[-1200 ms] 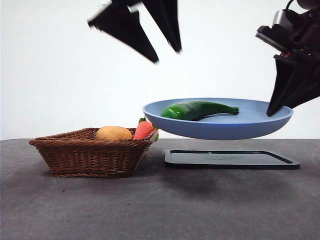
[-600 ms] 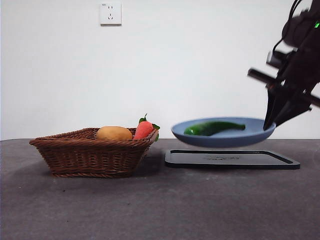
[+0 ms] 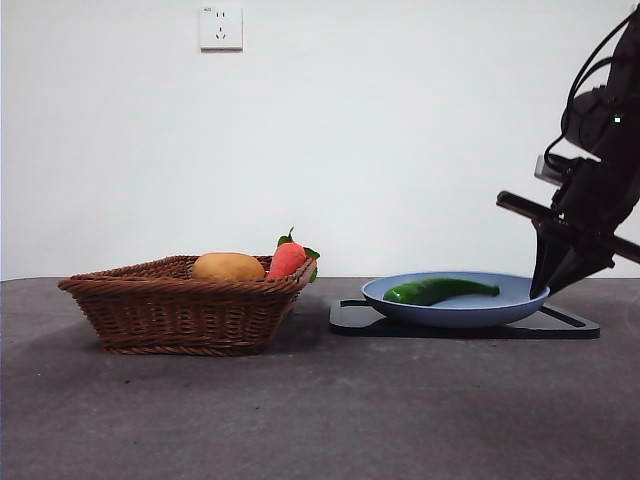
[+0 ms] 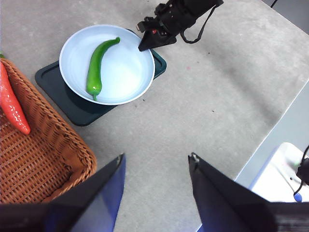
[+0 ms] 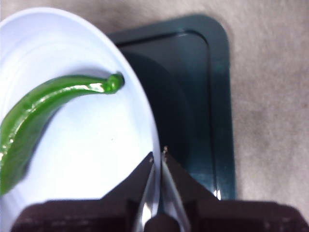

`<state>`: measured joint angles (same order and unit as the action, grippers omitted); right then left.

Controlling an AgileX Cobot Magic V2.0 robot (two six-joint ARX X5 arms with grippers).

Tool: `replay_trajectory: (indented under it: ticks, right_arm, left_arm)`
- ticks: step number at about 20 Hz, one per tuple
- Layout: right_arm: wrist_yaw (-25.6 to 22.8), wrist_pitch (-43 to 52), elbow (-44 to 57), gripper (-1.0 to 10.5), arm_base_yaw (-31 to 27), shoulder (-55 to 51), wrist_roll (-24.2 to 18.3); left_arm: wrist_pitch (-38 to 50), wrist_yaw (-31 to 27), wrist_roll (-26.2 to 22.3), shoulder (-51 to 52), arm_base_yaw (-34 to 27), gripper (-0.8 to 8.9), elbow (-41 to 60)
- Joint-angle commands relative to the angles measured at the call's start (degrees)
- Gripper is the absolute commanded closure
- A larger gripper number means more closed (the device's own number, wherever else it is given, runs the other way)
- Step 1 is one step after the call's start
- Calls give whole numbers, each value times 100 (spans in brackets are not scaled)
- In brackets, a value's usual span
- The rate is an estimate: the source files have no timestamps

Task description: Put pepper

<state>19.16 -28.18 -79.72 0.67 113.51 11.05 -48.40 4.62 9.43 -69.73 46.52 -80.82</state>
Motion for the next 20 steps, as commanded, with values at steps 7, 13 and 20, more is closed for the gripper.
replay_trajectory:
  ticks: [7, 13, 20]
  right_arm:
    - [0, 39, -114, 794, 13, 166, -55]
    - [0, -350, -114, 788, -28, -372, -186]
    - [37, -2068, -114, 792, 190, -2356, -732]
  left_arm:
    - [70, -24, -63, -57, 37, 579, -98]
    - [28, -74, -66, -59, 37, 579, -98]
    - [31, -323, -77, -59, 31, 582, -98]
